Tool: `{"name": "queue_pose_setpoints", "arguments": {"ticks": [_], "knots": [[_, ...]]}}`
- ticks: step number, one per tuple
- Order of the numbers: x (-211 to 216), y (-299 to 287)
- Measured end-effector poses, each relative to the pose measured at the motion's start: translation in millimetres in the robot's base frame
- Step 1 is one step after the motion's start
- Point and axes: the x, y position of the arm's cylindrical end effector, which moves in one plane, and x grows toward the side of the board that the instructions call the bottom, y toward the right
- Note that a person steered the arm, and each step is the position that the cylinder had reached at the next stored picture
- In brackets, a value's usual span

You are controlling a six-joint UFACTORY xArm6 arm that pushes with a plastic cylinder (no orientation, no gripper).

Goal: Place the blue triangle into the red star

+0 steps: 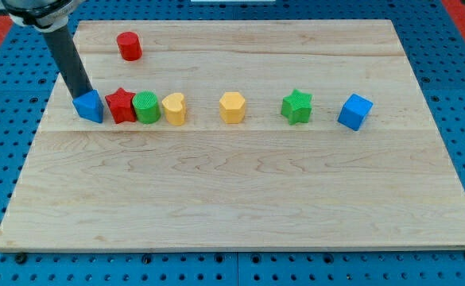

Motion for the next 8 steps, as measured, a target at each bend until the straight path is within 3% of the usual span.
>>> {"name": "queue_pose_setpoints", "arguments": {"ticks": [2, 6, 7, 8], "knots": [[16.9, -37.9], [18.7, 39.1], [33.1, 9.1], [103.0, 0.2]]}}
